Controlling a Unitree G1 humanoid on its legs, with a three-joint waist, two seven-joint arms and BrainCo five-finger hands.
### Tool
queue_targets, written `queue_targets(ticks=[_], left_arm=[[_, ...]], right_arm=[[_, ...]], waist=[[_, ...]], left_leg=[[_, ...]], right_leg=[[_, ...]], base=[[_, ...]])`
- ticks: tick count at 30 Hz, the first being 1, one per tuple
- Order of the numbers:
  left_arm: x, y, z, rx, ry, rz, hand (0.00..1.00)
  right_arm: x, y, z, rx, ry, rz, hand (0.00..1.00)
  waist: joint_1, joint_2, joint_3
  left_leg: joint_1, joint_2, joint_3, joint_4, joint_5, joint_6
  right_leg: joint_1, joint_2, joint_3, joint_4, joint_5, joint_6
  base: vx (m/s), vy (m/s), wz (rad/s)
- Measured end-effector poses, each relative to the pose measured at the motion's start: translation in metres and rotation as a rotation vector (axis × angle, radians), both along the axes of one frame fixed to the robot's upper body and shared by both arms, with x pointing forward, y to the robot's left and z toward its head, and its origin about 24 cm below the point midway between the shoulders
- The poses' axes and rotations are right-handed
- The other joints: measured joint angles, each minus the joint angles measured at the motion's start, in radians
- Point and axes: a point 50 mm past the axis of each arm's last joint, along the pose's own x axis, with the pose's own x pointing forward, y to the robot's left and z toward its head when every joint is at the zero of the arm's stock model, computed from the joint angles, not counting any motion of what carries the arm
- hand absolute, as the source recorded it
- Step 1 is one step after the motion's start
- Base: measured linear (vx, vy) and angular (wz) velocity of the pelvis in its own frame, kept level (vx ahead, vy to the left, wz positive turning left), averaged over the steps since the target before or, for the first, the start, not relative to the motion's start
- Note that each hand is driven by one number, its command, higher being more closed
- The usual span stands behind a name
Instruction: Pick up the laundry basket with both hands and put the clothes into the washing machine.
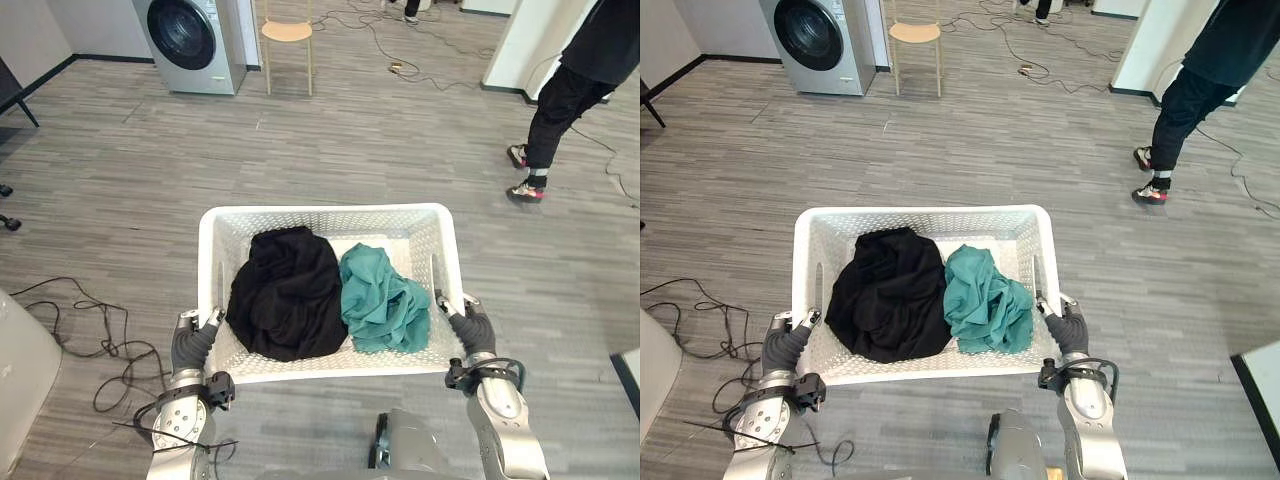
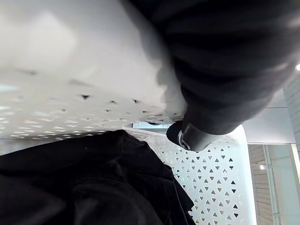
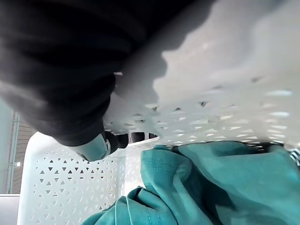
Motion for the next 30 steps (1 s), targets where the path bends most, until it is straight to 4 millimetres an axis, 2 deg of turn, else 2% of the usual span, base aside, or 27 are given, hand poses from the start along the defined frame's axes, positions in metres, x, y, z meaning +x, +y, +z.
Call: queue_targets(ticks=[1,2,3,4,5,6,7,8,9,10,11,12,14,15,16,17,18,19,21,22,23,24,25,26,28,29,30], left_arm=[[0.000,0.001,0.000,0.009,-0.002,-0.001,1.00],[0.001,-0.002,-0.005,-0.005,0.016,-0.006,1.00],[0.001,-0.006,-0.009,-0.027,0.029,-0.004,1.00],[0.002,-0.006,-0.010,-0.029,0.034,0.001,1.00],[0.002,-0.009,-0.012,-0.036,0.041,-0.004,1.00],[0.002,-0.012,-0.014,-0.054,0.050,-0.005,1.00],[0.000,-0.012,-0.014,-0.056,0.054,-0.004,1.00],[0.000,-0.010,-0.011,-0.047,0.033,-0.003,1.00],[0.001,-0.007,-0.009,-0.044,0.020,0.002,1.00],[0.001,-0.006,-0.009,-0.040,0.015,0.003,1.00],[0.001,-0.005,-0.006,-0.031,0.001,0.002,1.00],[0.000,-0.006,-0.005,-0.033,-0.006,0.003,1.00],[0.000,-0.006,-0.006,-0.039,-0.006,0.005,1.00],[0.000,-0.007,-0.006,-0.040,-0.006,0.003,1.00],[0.000,-0.007,-0.006,-0.041,-0.007,0.004,1.00],[0.000,-0.005,-0.006,-0.034,-0.002,0.007,1.00],[0.000,-0.004,-0.008,-0.029,0.006,0.006,1.00],[0.001,-0.004,-0.008,-0.032,0.011,0.012,1.00],[0.001,-0.004,-0.010,-0.036,0.022,0.014,1.00],[0.000,-0.004,-0.012,-0.039,0.037,0.012,1.00],[-0.001,-0.005,-0.013,-0.034,0.045,0.003,1.00],[-0.001,-0.005,-0.014,-0.031,0.052,-0.001,1.00],[-0.002,-0.005,-0.014,-0.030,0.058,0.000,1.00],[-0.006,-0.004,-0.017,-0.027,0.073,0.004,1.00],[-0.008,-0.003,-0.016,-0.019,0.074,0.002,1.00],[-0.007,-0.003,-0.015,-0.013,0.068,-0.001,1.00],[-0.006,-0.003,-0.011,-0.007,0.052,-0.008,1.00]], right_arm=[[-0.001,0.002,0.000,0.006,-0.003,0.000,1.00],[-0.004,-0.002,-0.003,-0.006,0.014,-0.007,1.00],[-0.005,-0.006,-0.004,-0.023,0.023,-0.007,1.00],[-0.005,-0.006,-0.004,-0.031,0.029,-0.002,1.00],[-0.006,-0.009,-0.004,-0.043,0.036,-0.003,1.00],[-0.009,-0.013,-0.004,-0.059,0.041,-0.009,1.00],[-0.009,-0.013,-0.003,-0.059,0.038,-0.012,1.00],[-0.007,-0.010,0.001,-0.049,0.016,-0.016,1.00],[-0.005,-0.008,0.002,-0.048,0.008,-0.011,1.00],[-0.004,-0.007,0.003,-0.046,0.003,-0.008,1.00],[-0.003,-0.006,0.007,-0.045,-0.015,-0.012,1.00],[-0.003,-0.006,0.010,-0.049,-0.028,-0.013,1.00],[-0.003,-0.007,0.009,-0.050,-0.025,-0.015,1.00],[-0.003,-0.007,0.008,-0.051,-0.024,-0.015,1.00],[-0.002,-0.008,0.008,-0.053,-0.025,-0.014,1.00],[0.002,-0.005,0.001,-0.038,-0.007,-0.012,1.00],[0.004,-0.004,-0.003,-0.030,0.013,-0.013,1.00],[0.007,-0.006,-0.003,-0.040,0.011,-0.009,1.00],[0.011,-0.006,-0.006,-0.038,0.022,-0.009,1.00],[0.010,-0.006,-0.010,-0.034,0.039,-0.011,1.00],[0.009,-0.005,-0.014,-0.030,0.055,-0.008,1.00],[0.008,-0.004,-0.016,-0.022,0.063,-0.010,1.00],[0.006,-0.004,-0.018,-0.018,0.070,-0.012,1.00],[0.003,-0.003,-0.021,-0.015,0.082,-0.011,1.00],[-0.001,-0.002,-0.022,-0.009,0.084,-0.009,1.00],[-0.001,-0.002,-0.021,-0.005,0.079,-0.012,1.00],[-0.001,-0.001,-0.020,-0.002,0.067,-0.014,1.00]], waist=[[-0.017,-0.015,-0.009],[-0.039,0.002,-0.029],[-0.034,0.045,-0.038],[-0.035,0.060,-0.033],[-0.045,0.062,-0.030],[-0.045,0.078,-0.025],[-0.037,0.074,-0.022],[-0.027,0.092,-0.024],[-0.006,0.094,-0.019],[0.009,0.085,-0.013],[0.020,0.062,0.001],[0.021,0.054,0.007],[0.025,0.060,0.015],[0.028,0.057,0.016],[0.029,0.057,0.016],[0.043,0.042,0.008],[0.043,0.013,-0.002],[0.036,0.012,-0.015],[0.042,-0.018,-0.012],[0.044,-0.032,-0.013],[0.041,-0.041,-0.009],[0.033,-0.040,-0.007],[0.033,-0.041,-0.006],[0.027,-0.031,-0.003],[0.012,-0.011,-0.005],[0.009,-0.010,-0.005],[-0.015,-0.010,-0.006]], left_leg=[[0.038,0.004,-0.021,-0.014,-0.005,-0.017],[0.070,0.042,-0.054,0.008,-0.018,-0.042],[0.071,0.076,-0.056,0.037,-0.014,-0.055],[0.037,0.094,-0.044,0.154,0.058,-0.128],[-0.017,0.092,-0.041,0.294,0.168,-0.109],[-0.122,0.108,-0.037,0.513,0.431,-0.080],[-0.178,0.140,-0.039,0.628,0.504,-0.064],[-0.286,0.211,-0.009,0.870,0.468,-0.017],[-0.385,0.267,0.004,1.036,0.401,0.028],[-0.432,0.279,0.010,1.079,0.377,0.040],[-0.505,0.281,0.024,1.108,0.331,0.065],[-0.574,0.273,0.040,1.075,0.276,0.048],[-0.678,0.221,0.076,0.781,0.195,0.006],[-0.679,0.170,0.104,0.552,0.195,-0.015],[-0.676,0.143,0.106,0.430,0.209,-0.035],[-0.643,0.081,0.124,0.294,0.275,-0.014],[-0.632,0.058,0.148,0.294,0.249,-0.019],[-0.660,0.049,0.155,0.358,0.206,0.035],[-0.647,0.020,0.177,0.427,0.167,0.059],[-0.599,-0.008,0.181,0.407,0.151,0.082],[-0.504,-0.037,0.185,0.338,0.110,0.094],[-0.413,-0.058,0.183,0.289,0.081,0.100],[-0.367,-0.066,0.181,0.267,0.077,0.104],[-0.270,-0.068,0.173,0.212,0.075,0.107],[-0.139,-0.054,0.137,0.110,0.075,0.107],[-0.115,-0.050,0.128,0.091,0.075,0.107],[-0.080,-0.030,0.096,0.064,0.063,0.082]], right_leg=[[-0.003,0.017,0.014,-0.178,0.123,0.003],[-0.001,0.050,0.032,-0.127,0.238,-0.073],[-0.001,0.069,0.010,-0.080,0.208,-0.082],[-0.001,0.066,-0.007,0.009,0.127,-0.098],[0.004,0.053,-0.013,0.076,0.088,-0.122],[0.072,0.061,-0.040,0.077,0.052,-0.166],[0.122,0.071,-0.036,0.035,0.032,-0.163],[0.219,0.106,-0.024,-0.039,-0.002,-0.144],[0.306,0.139,-0.008,-0.095,-0.010,-0.150],[0.347,0.140,0.001,-0.121,-0.017,-0.151],[0.429,0.127,0.018,-0.168,-0.050,-0.137],[0.486,0.111,0.029,-0.199,-0.092,-0.110],[0.566,0.069,0.052,-0.206,-0.181,-0.072],[0.599,0.030,0.062,-0.210,-0.219,-0.042],[0.612,0.013,0.068,-0.215,-0.238,-0.025],[0.656,-0.034,0.107,-0.236,-0.279,0.011],[0.668,-0.059,0.131,-0.256,-0.274,-0.009],[0.662,-0.073,0.174,-0.248,-0.221,0.009],[0.617,-0.109,0.210,-0.066,-0.190,0.061],[0.558,-0.131,0.232,0.098,-0.137,0.124],[0.466,-0.138,0.268,0.359,-0.005,0.173],[0.372,-0.147,0.272,0.619,0.038,0.142],[0.340,-0.148,0.265,0.705,0.035,0.129],[0.292,-0.140,0.228,0.798,0.011,0.073],[0.202,-0.122,0.140,0.785,-0.051,0.008],[0.172,-0.116,0.118,0.749,-0.071,0.002],[0.114,-0.103,0.061,0.607,-0.115,-0.011]], base=[[0.82,-0.206,0.58],[0.71,-0.205,0.44],[0.74,-0.174,0.31],[0.72,-0.167,0.06],[0.84,-0.239,0.21],[0.69,-0.210,0.12],[0.69,-0.151,-0.03],[0.69,-0.101,-0.39],[0.68,-0.105,-0.46],[0.66,-0.102,-0.45],[0.74,-0.041,-0.23],[0.82,0.034,-0.14],[0.74,0.205,-0.20],[0.58,0.265,-0.24],[0.70,0.356,-0.40],[0.61,0.296,-0.31],[0.78,0.354,-0.23],[0.70,0.324,0.02],[0.65,0.334,0.04],[0.60,0.257,0.07],[0.72,0.257,0.15],[0.61,0.167,0.15],[0.56,0.114,0.12],[0.53,0.073,0.07],[0.56,0.025,0.20],[0.52,-0.047,0.50],[0.43,-0.070,0.51]])
